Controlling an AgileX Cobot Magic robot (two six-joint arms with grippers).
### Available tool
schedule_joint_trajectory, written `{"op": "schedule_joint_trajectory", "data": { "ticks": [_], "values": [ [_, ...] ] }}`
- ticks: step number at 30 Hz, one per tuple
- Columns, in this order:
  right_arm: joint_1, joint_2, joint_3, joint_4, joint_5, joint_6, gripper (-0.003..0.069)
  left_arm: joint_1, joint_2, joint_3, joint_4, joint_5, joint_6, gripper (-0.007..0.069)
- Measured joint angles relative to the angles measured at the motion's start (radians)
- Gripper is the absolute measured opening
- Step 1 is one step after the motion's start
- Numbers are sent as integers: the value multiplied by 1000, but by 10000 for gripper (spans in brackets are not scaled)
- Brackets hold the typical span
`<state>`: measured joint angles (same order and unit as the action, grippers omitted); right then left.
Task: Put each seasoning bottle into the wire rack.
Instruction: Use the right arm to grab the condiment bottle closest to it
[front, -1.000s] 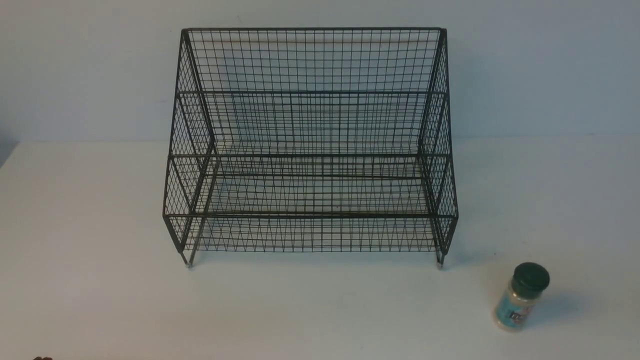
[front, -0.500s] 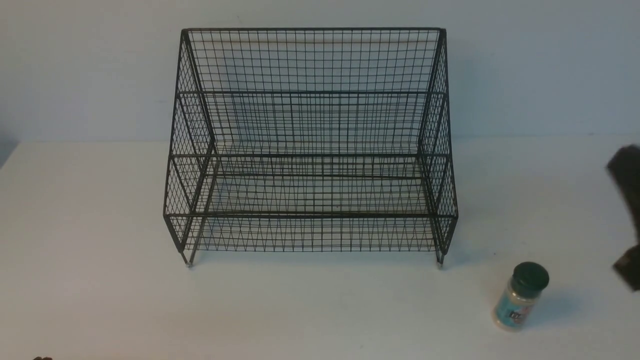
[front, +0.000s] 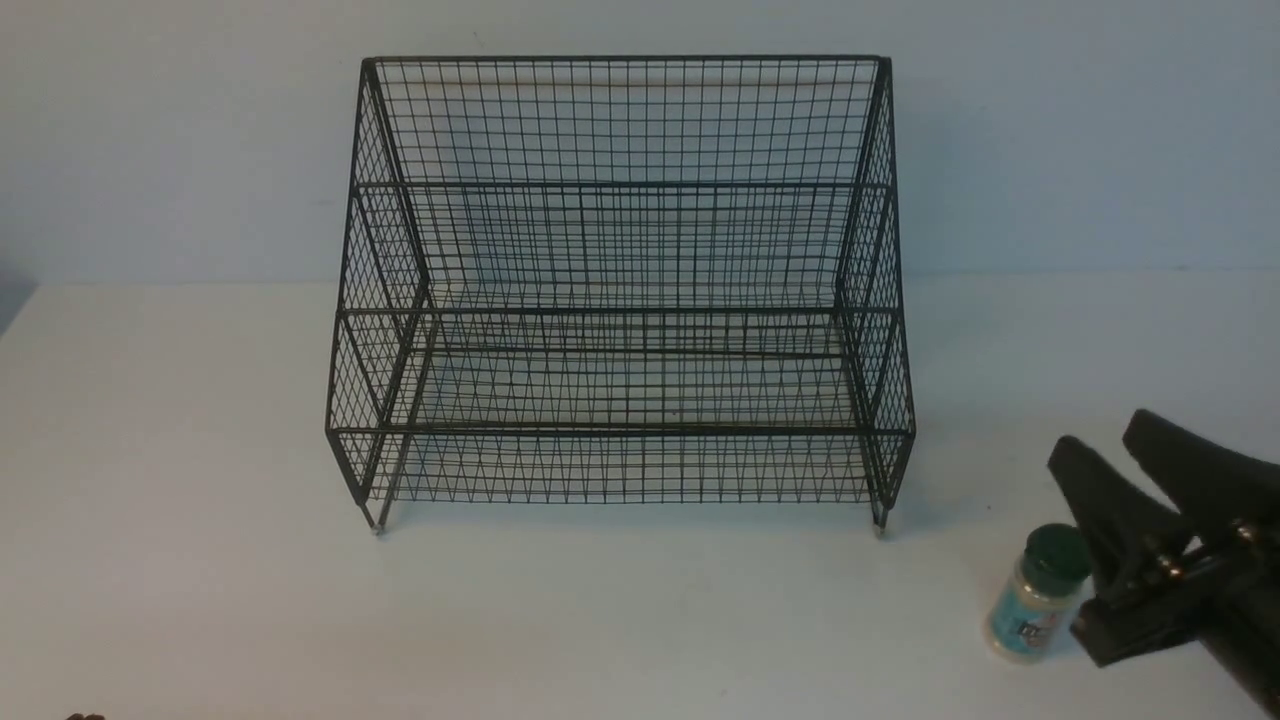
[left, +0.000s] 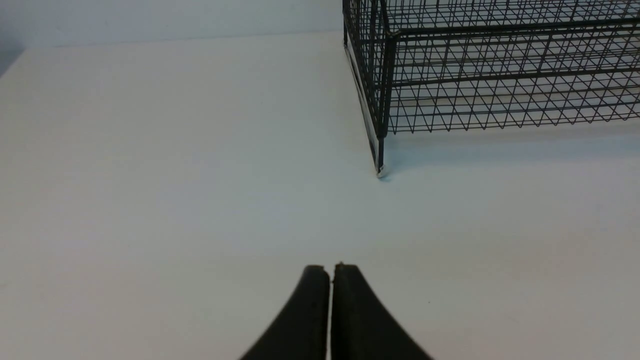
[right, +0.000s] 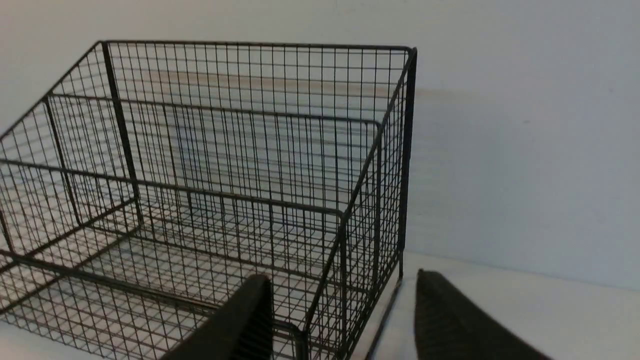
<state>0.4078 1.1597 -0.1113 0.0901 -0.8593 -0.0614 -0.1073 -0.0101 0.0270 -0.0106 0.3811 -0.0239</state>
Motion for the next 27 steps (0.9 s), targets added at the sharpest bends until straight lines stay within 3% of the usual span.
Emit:
{"op": "schedule_joint_trajectory", "data": {
  "ticks": [5, 15, 18, 22, 27],
  "values": [
    [4, 157, 0, 104, -88, -26, 537, 0, 0, 0, 0, 0, 0, -5],
    [6, 528, -8, 85, -271, 74, 561, 0, 0, 0, 0, 0, 0, -5],
    [6, 610, -12, 73, -277, 85, 526, 0, 0, 0, 0, 0, 0, -5],
    [6, 670, -12, 65, -277, 88, 337, 0, 0, 0, 0, 0, 0, -5],
    [6, 632, -12, 31, -270, 88, 330, 0, 0, 0, 0, 0, 0, -5]
  ]
}}
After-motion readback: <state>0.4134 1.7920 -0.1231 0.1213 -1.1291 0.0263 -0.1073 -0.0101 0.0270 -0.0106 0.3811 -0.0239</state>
